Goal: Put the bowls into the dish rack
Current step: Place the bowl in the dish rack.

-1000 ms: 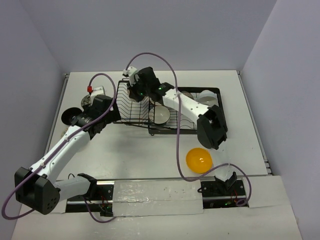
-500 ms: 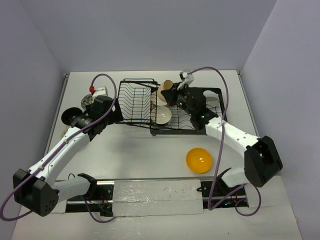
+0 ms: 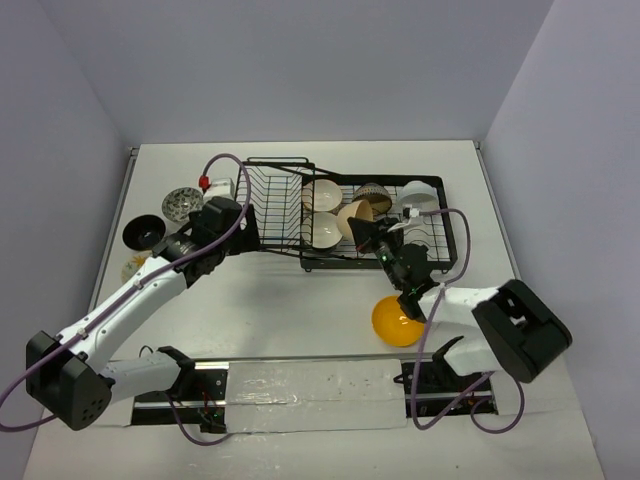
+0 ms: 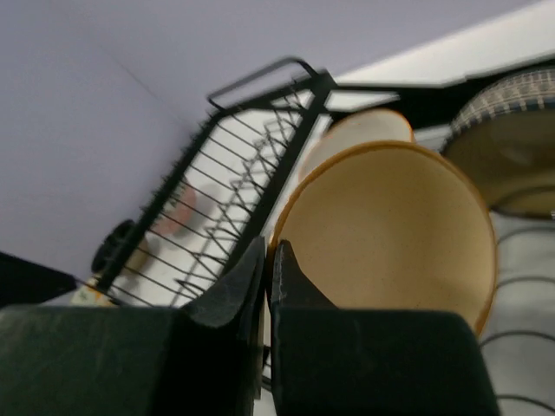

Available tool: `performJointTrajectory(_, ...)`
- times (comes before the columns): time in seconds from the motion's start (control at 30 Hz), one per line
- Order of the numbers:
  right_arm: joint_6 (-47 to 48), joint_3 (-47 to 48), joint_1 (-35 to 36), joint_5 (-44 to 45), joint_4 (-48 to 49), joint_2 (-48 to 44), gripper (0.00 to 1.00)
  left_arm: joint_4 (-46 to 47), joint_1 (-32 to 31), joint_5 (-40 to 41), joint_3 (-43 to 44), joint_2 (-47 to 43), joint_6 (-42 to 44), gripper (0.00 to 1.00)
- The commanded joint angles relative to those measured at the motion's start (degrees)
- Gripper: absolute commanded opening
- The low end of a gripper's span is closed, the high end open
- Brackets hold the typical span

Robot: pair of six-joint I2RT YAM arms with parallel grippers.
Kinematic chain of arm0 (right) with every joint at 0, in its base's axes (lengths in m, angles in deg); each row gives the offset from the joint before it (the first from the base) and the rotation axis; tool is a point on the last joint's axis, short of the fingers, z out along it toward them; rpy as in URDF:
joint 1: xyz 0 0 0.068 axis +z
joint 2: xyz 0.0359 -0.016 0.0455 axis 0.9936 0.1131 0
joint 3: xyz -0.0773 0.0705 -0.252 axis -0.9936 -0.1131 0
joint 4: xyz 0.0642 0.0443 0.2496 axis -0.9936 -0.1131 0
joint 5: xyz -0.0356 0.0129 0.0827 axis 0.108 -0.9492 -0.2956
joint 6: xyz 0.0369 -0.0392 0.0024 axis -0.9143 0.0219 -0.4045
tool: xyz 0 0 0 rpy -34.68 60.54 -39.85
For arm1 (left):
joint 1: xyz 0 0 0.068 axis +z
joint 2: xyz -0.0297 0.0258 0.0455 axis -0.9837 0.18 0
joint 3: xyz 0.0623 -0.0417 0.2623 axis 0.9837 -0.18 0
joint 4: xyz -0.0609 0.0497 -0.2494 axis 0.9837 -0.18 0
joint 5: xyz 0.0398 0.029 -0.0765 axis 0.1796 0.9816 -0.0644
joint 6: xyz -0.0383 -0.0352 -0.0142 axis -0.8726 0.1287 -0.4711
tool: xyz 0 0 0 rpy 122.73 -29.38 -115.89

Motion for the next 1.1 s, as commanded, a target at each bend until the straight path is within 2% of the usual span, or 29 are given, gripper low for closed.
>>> performJointTrajectory(0.0, -4.2, 1.1, 0.6, 3.4, 35.5, 4.5, 0.0, 0.5, -1.5, 0.7, 0.1, -0.2, -1.0, 0.93)
performJointTrajectory(0.37, 1.3, 5.5, 1.5, 4.2, 35.4, 7.4, 0.0, 0.1, -3.7, 3.3, 0.1, -0.5, -0.7, 0.94)
performJointTrajectory(0.63, 6.6, 2.6, 0.4, 5.3, 35.1, 3.6, 0.0, 0.1, -3.7, 3.6, 0.0, -0.1, -0.5, 0.94)
performJointTrajectory(0.7, 7.4, 2.0, 0.0, 5.8, 32.2, 1.8, 0.0, 0.4, -3.7, 3.4, 0.1, -0.2, -0.2, 0.94)
performJointTrajectory(0.8, 6.6, 0.8, -0.2, 9.9, 29.7, 0.8, 0.0, 0.6, -3.7, 4.3, -0.1, -0.6, -0.1, 0.94)
performJointTrajectory(0.93, 1.3, -1.9, -1.1, 16.1, 35.5, 3.9, 0.0, 0.7, -3.7, 5.2, -0.2, -1.2, 0.0, 0.94)
performJointTrajectory(1.07, -1.9, -1.1, -2.0, 18.3, 35.5, 6.6, 0.0, 0.6, -3.7, 5.5, -0.2, -0.9, -0.1, 0.94)
